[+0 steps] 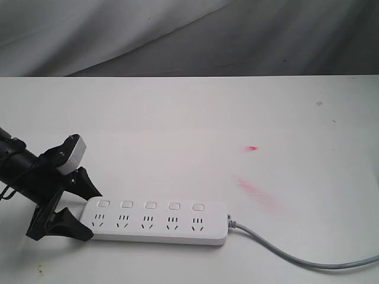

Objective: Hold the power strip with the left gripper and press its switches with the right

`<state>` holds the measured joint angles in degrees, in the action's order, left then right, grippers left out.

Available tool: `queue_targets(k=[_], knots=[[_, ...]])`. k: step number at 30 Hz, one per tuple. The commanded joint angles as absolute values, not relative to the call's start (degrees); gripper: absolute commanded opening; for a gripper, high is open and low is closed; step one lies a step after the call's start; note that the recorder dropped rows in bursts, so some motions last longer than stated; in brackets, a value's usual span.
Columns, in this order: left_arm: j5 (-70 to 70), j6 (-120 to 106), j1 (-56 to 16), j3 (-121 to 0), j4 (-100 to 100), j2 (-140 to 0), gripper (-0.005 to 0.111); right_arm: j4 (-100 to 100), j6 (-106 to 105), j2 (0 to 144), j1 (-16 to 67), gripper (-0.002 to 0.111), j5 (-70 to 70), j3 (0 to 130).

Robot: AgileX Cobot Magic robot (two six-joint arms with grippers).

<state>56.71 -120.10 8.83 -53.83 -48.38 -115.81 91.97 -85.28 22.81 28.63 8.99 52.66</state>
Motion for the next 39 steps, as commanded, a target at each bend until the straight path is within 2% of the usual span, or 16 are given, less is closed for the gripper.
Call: queue_targets(k=[1,5,9,15,19,21,26,30,32,39], knots=[[53.94,-119.99,8.44,-53.55,-44.74,-116.31,0.056,90.51,-85.40,22.72,28.57,0.000,11.77,52.49],[53.94,-119.99,8.44,-53.55,-44.74,-116.31,0.056,99.39,-81.63,21.34,28.57,0.000,16.32,52.49],[53.94,-119.99,8.44,-53.55,-44.71,-116.31,0.056,99.95,-78.76,19.85,28.09,0.000,14.47,49.66],[53.94,-119.99,8.44,-53.55,-44.71,-116.31,0.056,99.95,-53.73,19.99,19.35,0.000,-1.08,40.09],[53.94,-119.99,8.44,-53.55,-44.71,-116.31,0.056,98.06,-48.98,20.25,14.52,0.000,-12.66,34.42],[53.94,-119.99,8.44,-53.55,-44.71,-116.31,0.056,90.62,-49.10,20.25,12.42,0.000,-17.56,32.42],[53.94,-119.99,8.44,-53.55,-44.71,-116.31,0.056,53.89,-45.46,20.25,5.67,0.000,-26.30,30.34],[53.94,-119.99,8.44,-53.55,-44.71,-116.31,0.056,26.48,-17.51,20.25,1.13,0.000,-27.33,29.03],[53.94,-119.99,8.44,-53.55,-44.71,-116.31,0.056,20.11,-7.91,20.25,0.51,0.000,-29.02,29.03],[53.94,-119.99,8.44,-53.55,-44.71,-116.31,0.056,12.48,-6.95,20.25,0.51,0.000,-30.47,28.69]])
